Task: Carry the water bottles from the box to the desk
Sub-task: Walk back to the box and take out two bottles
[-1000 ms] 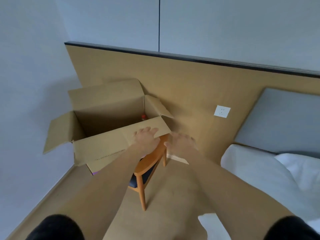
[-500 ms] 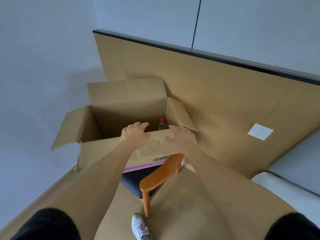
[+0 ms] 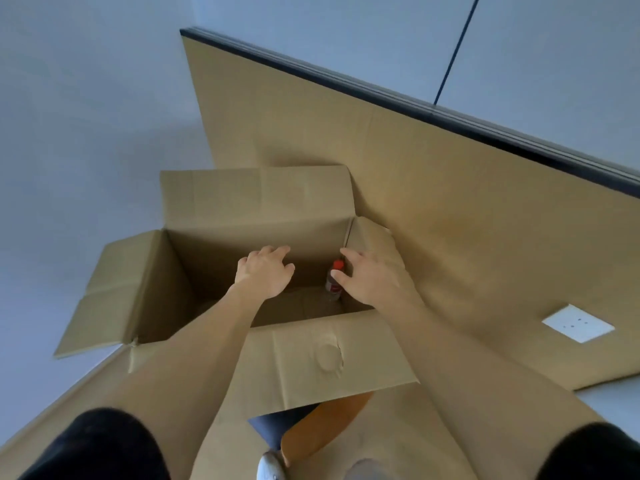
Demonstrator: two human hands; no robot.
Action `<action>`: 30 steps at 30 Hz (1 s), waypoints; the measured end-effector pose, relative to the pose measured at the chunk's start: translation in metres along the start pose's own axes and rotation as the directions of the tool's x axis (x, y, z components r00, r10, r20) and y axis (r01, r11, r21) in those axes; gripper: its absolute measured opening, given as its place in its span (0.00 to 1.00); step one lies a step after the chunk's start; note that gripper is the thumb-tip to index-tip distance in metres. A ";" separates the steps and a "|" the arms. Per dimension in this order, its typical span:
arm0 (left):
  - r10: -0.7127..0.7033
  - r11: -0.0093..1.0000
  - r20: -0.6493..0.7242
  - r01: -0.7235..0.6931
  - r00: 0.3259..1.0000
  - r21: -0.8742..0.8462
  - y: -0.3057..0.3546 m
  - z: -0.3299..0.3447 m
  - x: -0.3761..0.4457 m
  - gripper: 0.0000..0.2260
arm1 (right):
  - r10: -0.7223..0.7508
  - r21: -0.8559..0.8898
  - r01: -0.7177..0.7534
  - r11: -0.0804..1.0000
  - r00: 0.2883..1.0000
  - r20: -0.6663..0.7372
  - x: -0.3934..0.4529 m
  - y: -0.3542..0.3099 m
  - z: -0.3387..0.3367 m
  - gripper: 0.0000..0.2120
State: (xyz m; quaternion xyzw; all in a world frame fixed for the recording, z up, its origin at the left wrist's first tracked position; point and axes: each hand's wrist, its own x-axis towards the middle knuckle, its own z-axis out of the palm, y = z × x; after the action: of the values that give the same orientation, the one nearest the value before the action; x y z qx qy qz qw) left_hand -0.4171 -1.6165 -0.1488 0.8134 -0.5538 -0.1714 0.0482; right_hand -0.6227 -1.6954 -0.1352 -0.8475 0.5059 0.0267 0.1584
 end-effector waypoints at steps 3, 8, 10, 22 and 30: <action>-0.047 0.999 0.052 0.048 0.998 -0.011 -0.017 0.009 0.013 0.23 | -0.006 0.013 0.006 1.000 0.998 0.067 0.027 -0.006 0.017 0.30; -0.169 0.985 0.109 0.172 0.980 -0.013 -0.046 0.020 0.034 0.24 | -0.026 -0.025 0.031 0.999 0.986 0.162 0.078 -0.008 0.041 0.30; -0.235 0.972 0.131 0.237 0.963 0.000 -0.059 0.022 0.037 0.24 | -0.045 -0.039 0.054 0.998 0.977 0.209 0.096 -0.006 0.052 0.31; -0.606 0.772 0.463 0.619 0.647 0.146 -0.131 0.064 0.044 0.23 | -0.034 -0.095 0.078 0.992 0.917 0.397 0.162 0.018 0.106 0.32; -0.665 0.698 0.570 0.672 0.482 0.246 -0.144 0.091 0.047 0.16 | -0.011 -0.134 0.079 0.988 0.896 0.444 0.181 0.026 0.126 0.32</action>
State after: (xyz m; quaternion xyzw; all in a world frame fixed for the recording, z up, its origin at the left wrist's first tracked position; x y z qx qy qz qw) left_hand -0.3043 -1.5948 -0.2832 0.8586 -0.1759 -0.4368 -0.2027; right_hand -0.5429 -1.8234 -0.2981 -0.8402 0.4336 0.2521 0.2061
